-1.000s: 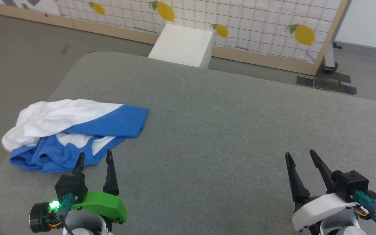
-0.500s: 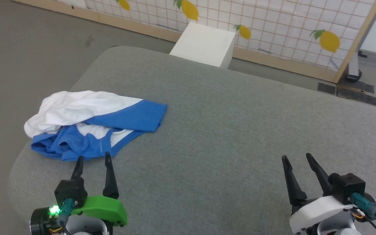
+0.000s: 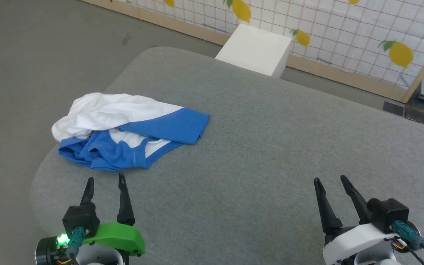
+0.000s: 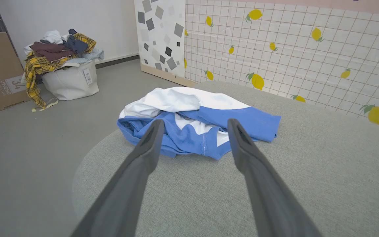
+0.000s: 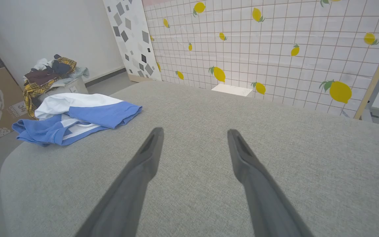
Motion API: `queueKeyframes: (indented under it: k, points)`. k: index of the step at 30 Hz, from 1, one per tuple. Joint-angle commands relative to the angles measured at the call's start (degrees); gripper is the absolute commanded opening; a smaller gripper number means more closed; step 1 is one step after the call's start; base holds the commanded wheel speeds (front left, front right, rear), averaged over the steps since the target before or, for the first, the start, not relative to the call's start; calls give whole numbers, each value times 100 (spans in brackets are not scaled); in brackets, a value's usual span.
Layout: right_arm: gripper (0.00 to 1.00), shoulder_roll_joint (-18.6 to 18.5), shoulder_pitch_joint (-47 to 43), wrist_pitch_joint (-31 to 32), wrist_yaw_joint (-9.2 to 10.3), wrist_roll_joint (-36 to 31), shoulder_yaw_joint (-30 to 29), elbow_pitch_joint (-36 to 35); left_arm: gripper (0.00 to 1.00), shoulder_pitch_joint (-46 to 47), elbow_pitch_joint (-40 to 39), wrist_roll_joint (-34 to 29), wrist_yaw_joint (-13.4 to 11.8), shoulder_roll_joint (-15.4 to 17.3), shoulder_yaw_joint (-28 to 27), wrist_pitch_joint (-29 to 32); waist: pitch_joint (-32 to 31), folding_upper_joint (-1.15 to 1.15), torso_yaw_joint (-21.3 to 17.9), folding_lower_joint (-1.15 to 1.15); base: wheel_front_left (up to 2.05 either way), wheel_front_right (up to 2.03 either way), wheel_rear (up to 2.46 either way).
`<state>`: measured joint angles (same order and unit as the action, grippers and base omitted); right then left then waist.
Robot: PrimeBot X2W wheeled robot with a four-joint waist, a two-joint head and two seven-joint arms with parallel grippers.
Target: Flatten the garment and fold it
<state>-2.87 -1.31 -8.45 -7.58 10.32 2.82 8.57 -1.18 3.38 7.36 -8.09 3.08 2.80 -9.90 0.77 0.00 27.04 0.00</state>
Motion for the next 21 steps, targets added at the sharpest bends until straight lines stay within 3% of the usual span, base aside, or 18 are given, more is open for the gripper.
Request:
queueKeyframes:
  k: [1, 11, 16, 21]
  points:
    - [100, -1, -61, -57, 6, 70, 14, 40, 100, -96, 29, 83, -52, -14, 18, -75, 20, 0, 83, 0, 0, 0, 0]
    - [100, -1, -46, -76, 7, 123, 17, 37, 100, 1, 31, 472, -118, -16, 19, -193, 163, 0, 253, 0, 0, 0, 0]
    - [100, 0, -75, -39, 7, 117, -60, -18, 100, 526, 184, 787, 91, 24, -107, -250, 287, 0, 312, 0, 0, 0, 0]
    - [100, 0, -84, 108, 8, -7, -202, -212, 100, 1554, 670, 1153, 326, 351, -396, -197, 552, 0, 248, 0, 0, 0, 0]
